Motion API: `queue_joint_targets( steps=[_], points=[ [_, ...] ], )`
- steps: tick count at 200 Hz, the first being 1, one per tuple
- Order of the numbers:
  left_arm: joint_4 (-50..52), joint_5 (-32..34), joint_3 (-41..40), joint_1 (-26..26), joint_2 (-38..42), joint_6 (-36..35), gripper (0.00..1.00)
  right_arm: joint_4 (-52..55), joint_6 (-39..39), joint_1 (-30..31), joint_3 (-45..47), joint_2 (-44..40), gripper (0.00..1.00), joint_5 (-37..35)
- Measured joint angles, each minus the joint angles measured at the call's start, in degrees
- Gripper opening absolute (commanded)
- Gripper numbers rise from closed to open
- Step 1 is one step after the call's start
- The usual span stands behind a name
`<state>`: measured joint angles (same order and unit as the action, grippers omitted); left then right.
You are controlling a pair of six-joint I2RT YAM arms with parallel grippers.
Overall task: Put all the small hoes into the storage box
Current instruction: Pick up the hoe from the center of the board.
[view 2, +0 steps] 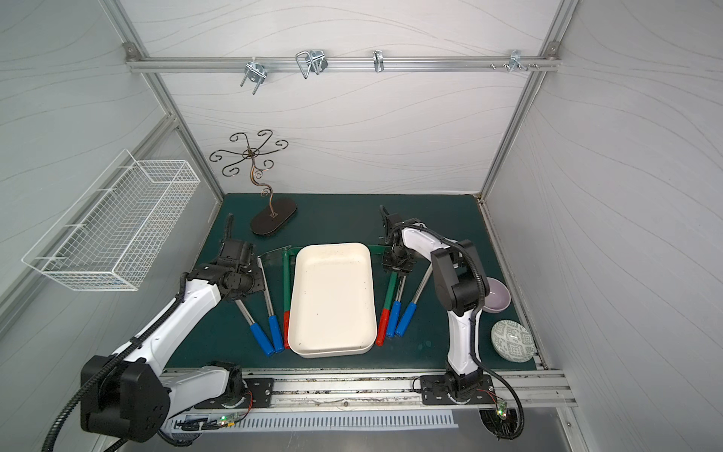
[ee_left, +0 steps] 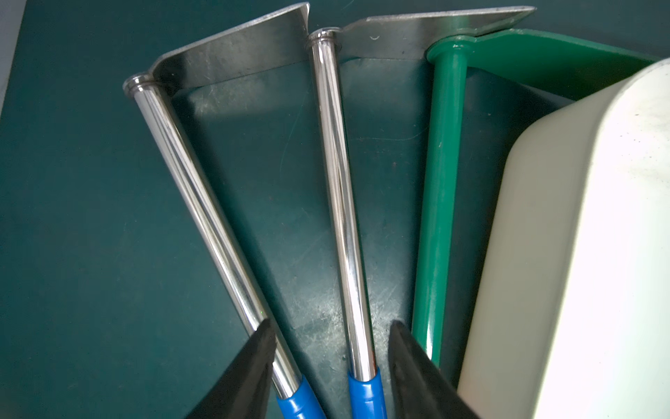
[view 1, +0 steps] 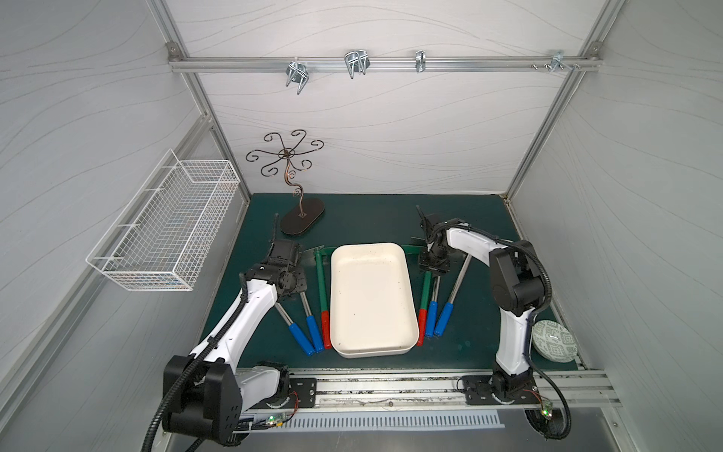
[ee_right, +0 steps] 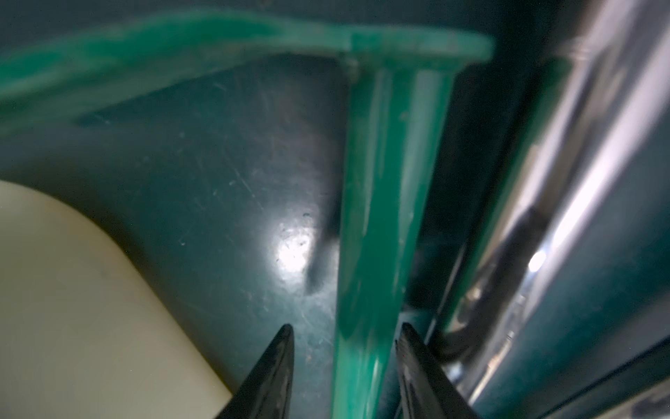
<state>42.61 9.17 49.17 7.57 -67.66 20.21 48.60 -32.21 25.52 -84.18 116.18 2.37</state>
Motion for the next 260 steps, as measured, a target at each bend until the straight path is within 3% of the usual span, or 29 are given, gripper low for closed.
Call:
queue_joint_targets(
  steps=[43,62,150,167,224,260],
  points=[
    [0.0,0.0,0.1,0.0,-0.1,0.0,0.52,-0.2,-1.6,0.4,-0.2,1.0,0.42,-0.7],
    [0.0,0.0,0.3,0.0,-0.1,0.0,0.52,-0.2,-2.2,0.4,-0.2,1.0,0.33,-1.2],
    [0.0,-0.2,0.5,0.0,-0.1,0.0,0.52,1.1,-1.5,0.4,-1.1,0.9,0.11,-2.8],
    [0.0,-0.2,0.5,0.0,-0.1,0.0,0.52,2.8,-0.9,0.4,-2.4,0.4,0.0,-2.8],
    [0.0,-0.2,0.5,0.0,0.0,0.1,0.52,15.0,2.1,-0.6,-15.0,-0.5,0.0,-0.4],
    [0.0,-0.1,0.5,0.0,0.0,0.1,0.52,20.9,3.6,-1.6,-16.0,-2.1,0.0,-0.4]
  ],
)
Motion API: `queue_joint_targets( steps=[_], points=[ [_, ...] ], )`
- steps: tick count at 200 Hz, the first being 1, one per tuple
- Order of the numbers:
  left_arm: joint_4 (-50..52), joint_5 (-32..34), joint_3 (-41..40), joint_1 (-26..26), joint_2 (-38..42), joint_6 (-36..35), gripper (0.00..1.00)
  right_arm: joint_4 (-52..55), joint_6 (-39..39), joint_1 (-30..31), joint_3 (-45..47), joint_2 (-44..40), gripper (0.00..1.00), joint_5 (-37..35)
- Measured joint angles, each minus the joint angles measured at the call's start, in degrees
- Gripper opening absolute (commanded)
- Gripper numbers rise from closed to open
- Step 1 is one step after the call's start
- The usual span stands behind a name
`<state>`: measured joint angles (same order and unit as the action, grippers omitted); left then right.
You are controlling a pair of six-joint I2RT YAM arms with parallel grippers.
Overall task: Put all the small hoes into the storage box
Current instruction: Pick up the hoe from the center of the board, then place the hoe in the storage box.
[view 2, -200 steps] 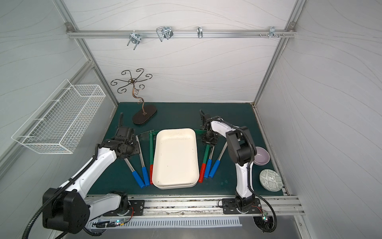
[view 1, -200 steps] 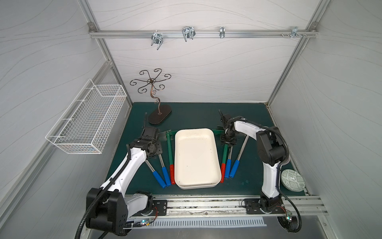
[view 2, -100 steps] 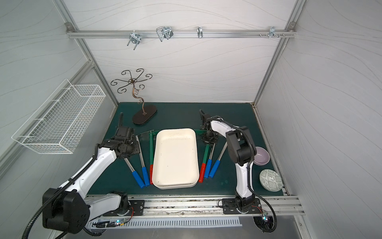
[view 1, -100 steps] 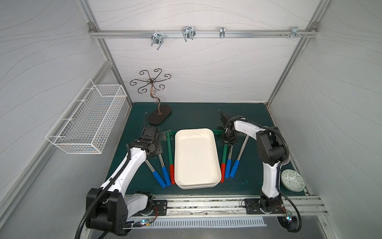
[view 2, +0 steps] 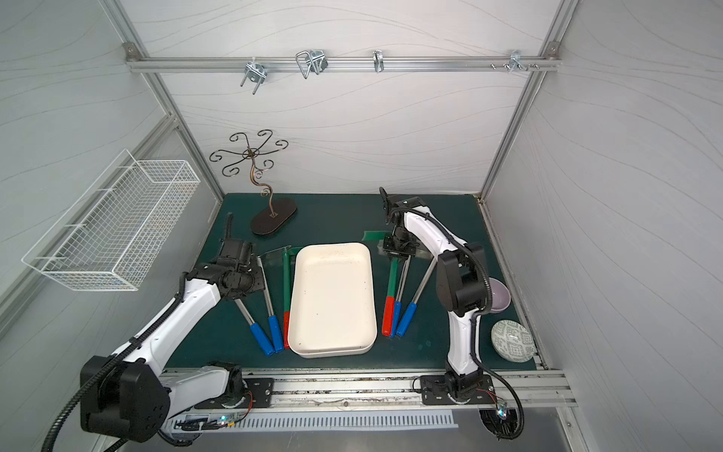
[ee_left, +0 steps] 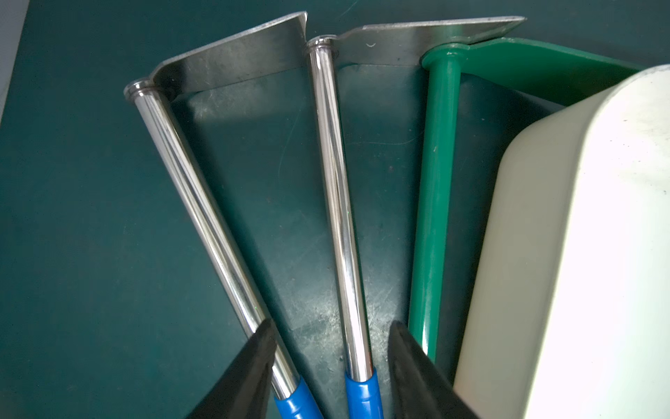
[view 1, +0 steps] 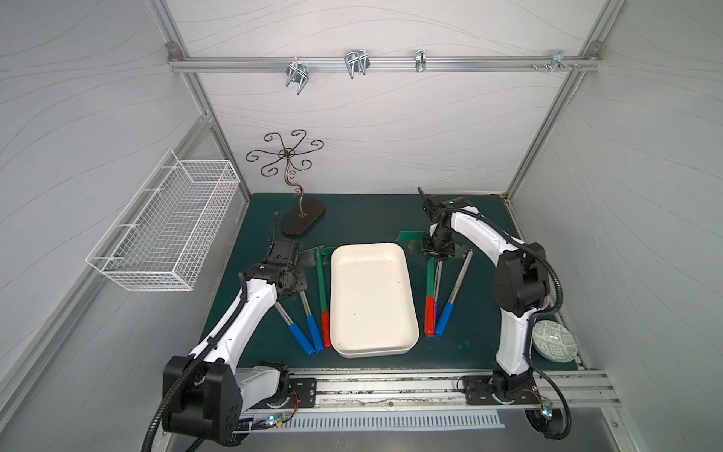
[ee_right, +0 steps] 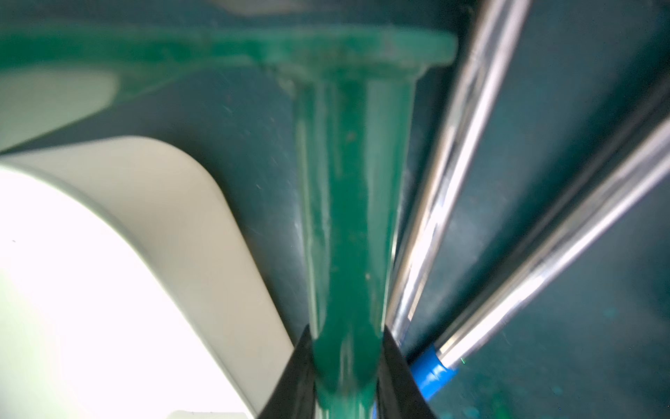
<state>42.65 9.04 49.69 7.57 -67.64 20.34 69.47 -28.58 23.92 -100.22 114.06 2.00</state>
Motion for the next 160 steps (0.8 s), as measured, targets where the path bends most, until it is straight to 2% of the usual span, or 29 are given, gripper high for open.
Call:
queue_joint_targets(
  steps=[47,81,117,160],
  points=[
    [0.0,0.0,0.0,0.0,0.0,0.1,0.52,7.5,0.5,-0.5,-5.7,-3.8,0.0,-0.1],
    [0.0,0.2,0.0,0.0,0.2,0.1,0.52,9.8,-0.2,4.9,-11.6,-3.6,0.0,-0.3],
    [0.0,0.4,0.0,0.0,0.5,0.3,0.52,11.0,-2.1,12.5,-17.4,2.5,0.0,-0.3],
    [0.0,0.4,0.0,0.0,0.5,0.3,0.52,9.4,-5.2,17.5,-19.8,9.6,0.0,0.3]
  ],
)
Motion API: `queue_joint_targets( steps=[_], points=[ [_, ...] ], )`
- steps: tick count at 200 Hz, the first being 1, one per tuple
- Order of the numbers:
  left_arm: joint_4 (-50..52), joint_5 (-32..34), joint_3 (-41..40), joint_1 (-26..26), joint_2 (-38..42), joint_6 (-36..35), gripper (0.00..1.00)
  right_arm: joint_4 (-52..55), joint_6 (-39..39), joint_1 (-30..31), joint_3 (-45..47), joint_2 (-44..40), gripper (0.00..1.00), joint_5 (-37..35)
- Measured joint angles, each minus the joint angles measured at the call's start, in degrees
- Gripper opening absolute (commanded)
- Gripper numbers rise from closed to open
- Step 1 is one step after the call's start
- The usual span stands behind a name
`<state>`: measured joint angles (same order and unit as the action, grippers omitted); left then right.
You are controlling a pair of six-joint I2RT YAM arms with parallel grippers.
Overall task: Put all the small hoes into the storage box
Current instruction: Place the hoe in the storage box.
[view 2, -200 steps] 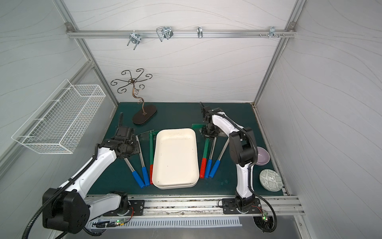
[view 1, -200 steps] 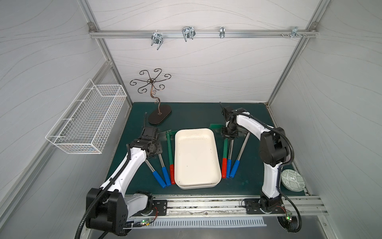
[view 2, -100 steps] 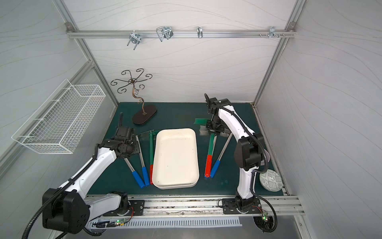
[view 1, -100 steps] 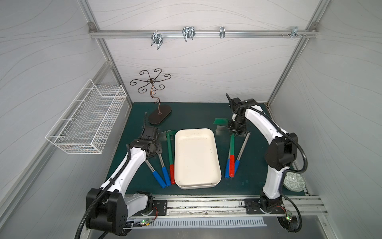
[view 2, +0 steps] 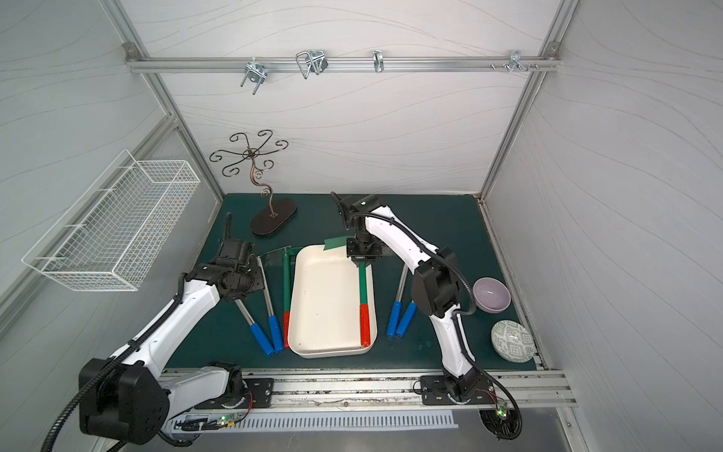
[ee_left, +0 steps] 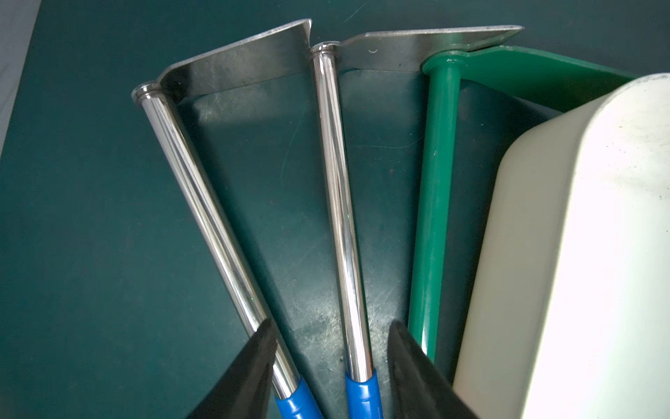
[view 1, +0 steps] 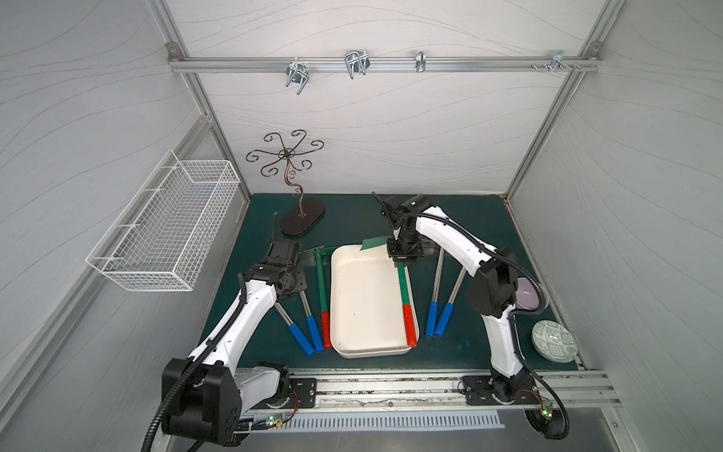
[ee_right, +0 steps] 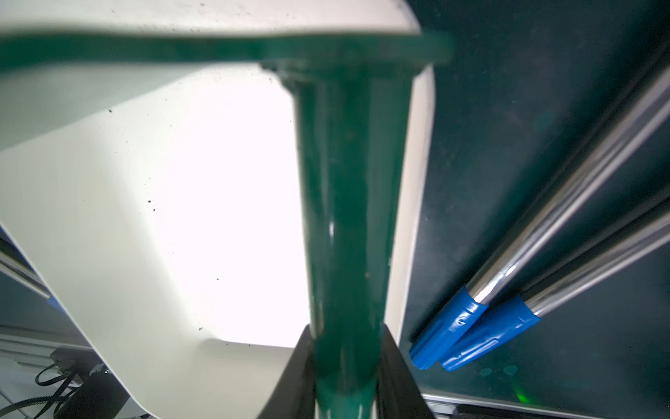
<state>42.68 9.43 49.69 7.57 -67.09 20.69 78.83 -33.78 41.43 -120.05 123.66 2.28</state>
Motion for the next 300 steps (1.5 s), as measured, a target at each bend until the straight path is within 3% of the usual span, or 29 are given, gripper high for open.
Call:
queue_joint_targets(
  steps=[90,300],
  points=[
    [0.0,0.0,0.0,0.0,0.2,0.1,0.52,-4.4,-5.5,0.9,0.0,4.3,0.0,1.0],
    [0.0,0.0,0.0,0.0,0.2,0.1,0.52,-6.1,-4.5,0.8,-0.2,10.0,0.0,-1.9]
  ],
)
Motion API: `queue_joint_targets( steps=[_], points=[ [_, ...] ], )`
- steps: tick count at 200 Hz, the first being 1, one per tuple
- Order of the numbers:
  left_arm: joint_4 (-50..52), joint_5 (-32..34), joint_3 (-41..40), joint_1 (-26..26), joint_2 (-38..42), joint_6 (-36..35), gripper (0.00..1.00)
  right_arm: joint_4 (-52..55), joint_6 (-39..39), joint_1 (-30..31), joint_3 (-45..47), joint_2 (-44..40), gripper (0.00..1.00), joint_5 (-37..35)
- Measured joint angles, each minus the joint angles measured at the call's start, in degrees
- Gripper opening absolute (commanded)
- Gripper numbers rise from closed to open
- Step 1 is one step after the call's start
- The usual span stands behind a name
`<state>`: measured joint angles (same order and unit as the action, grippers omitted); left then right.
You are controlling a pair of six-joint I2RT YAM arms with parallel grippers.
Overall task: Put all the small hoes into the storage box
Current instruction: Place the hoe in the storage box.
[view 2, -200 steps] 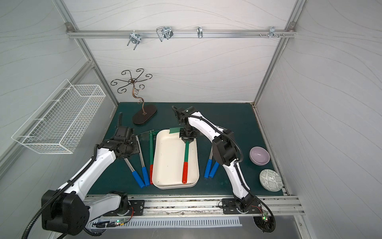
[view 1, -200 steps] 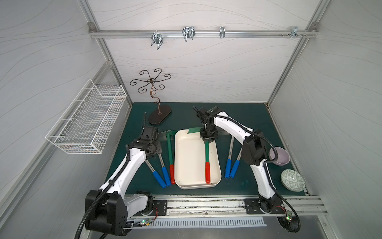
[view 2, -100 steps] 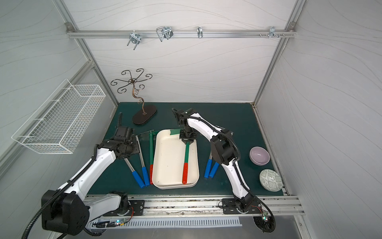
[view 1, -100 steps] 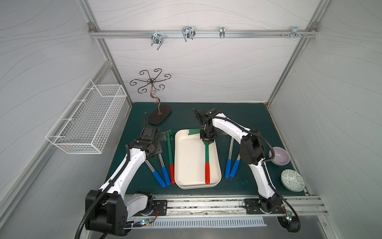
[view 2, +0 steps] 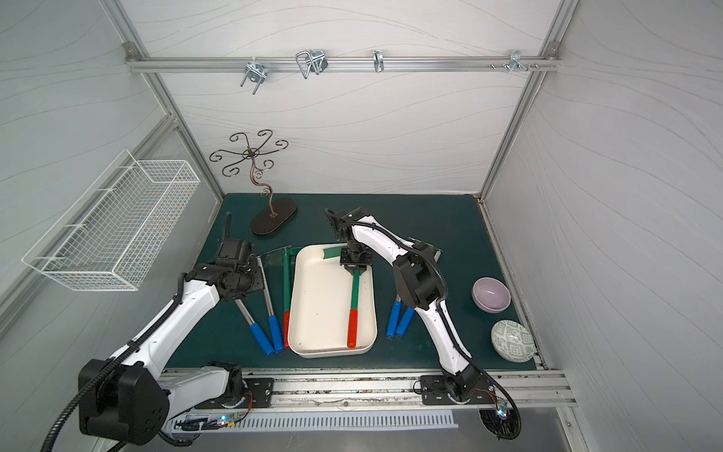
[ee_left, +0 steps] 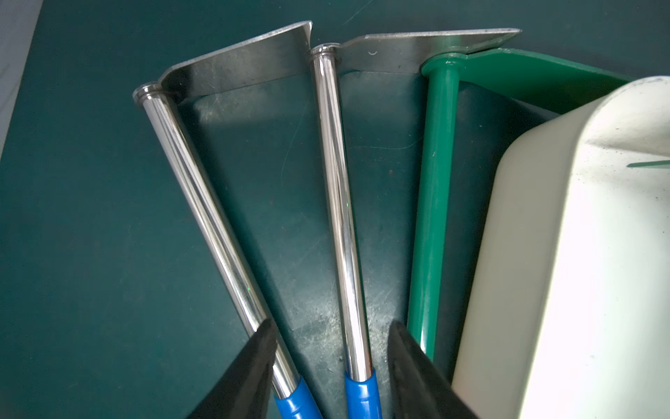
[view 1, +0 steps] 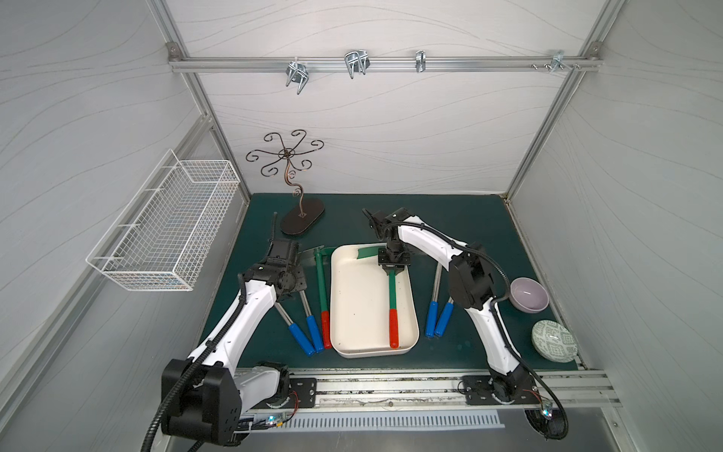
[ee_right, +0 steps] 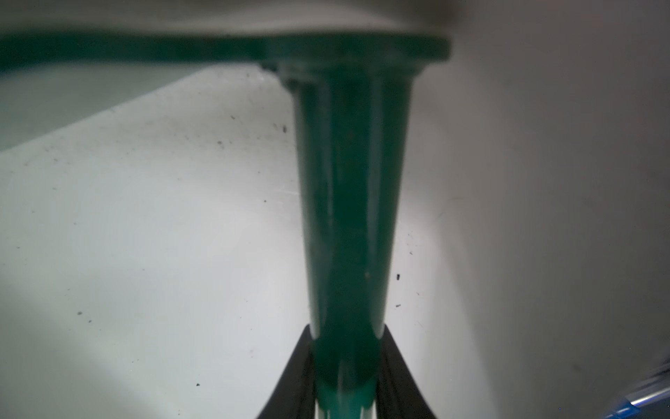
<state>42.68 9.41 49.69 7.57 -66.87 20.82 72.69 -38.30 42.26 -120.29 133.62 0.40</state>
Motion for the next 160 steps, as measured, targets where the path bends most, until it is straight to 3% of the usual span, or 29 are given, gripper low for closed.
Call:
queue_joint_targets(
  steps=[160],
  points=[
    [0.3,0.0,0.0,0.0,0.0,0.0,0.52,0.4,4.1,1.3,-4.4,3.4,0.0,-0.6]
  ],
)
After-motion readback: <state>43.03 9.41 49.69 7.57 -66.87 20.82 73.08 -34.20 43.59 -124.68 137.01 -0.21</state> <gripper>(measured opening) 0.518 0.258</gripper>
